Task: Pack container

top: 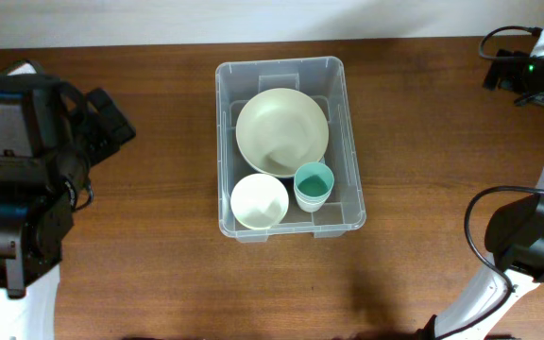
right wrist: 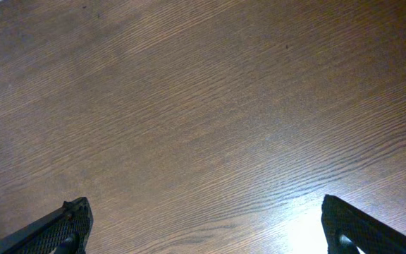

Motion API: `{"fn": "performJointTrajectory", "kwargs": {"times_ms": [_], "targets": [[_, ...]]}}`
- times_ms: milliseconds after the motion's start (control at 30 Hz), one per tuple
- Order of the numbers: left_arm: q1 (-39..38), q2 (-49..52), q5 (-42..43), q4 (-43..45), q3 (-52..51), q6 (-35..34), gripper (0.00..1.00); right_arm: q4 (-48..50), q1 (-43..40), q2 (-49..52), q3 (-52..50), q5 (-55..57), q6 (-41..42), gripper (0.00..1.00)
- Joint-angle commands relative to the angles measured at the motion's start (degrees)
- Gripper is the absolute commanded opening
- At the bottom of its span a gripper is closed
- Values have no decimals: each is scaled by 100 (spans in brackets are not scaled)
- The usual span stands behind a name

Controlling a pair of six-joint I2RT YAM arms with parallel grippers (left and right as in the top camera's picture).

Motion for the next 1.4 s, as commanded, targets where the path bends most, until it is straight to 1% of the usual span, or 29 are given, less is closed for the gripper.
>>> {"fn": "performJointTrajectory", "kwargs": {"times_ms": [0, 167, 333, 633, 800, 933, 1067, 1200, 1367], "targets": [[35, -61, -66, 72, 37, -13, 100, 13, -2, -81, 85, -13, 46, 99], [35, -87, -96, 197, 37, -11, 100, 13, -2, -81, 85, -13, 46, 99], [33, -374, -472, 212, 37, -11, 100, 13, -2, -81, 85, -13, 46, 99], [35, -1458, -498, 162, -39, -9, 100, 13, -2, -81, 85, -11, 46, 99], [35, -2184, -605, 114, -400, -9, 100, 13, -2, -81, 85, -13, 46, 99], [35, -2712, -625, 225, -973, -9, 100, 13, -2, -81, 85, -13, 46, 99], [35, -3300, -776, 658, -1834, -11, 100, 13, -2, -81, 85, -13, 46, 99], [35, -3901, -837, 1392, -2874, -11, 100, 13, -2, -81, 85, -13, 46, 99], [35, -4524, -835, 2531, -4168, -11, 100, 13, -2, -81, 85, -13, 46, 99]]}}
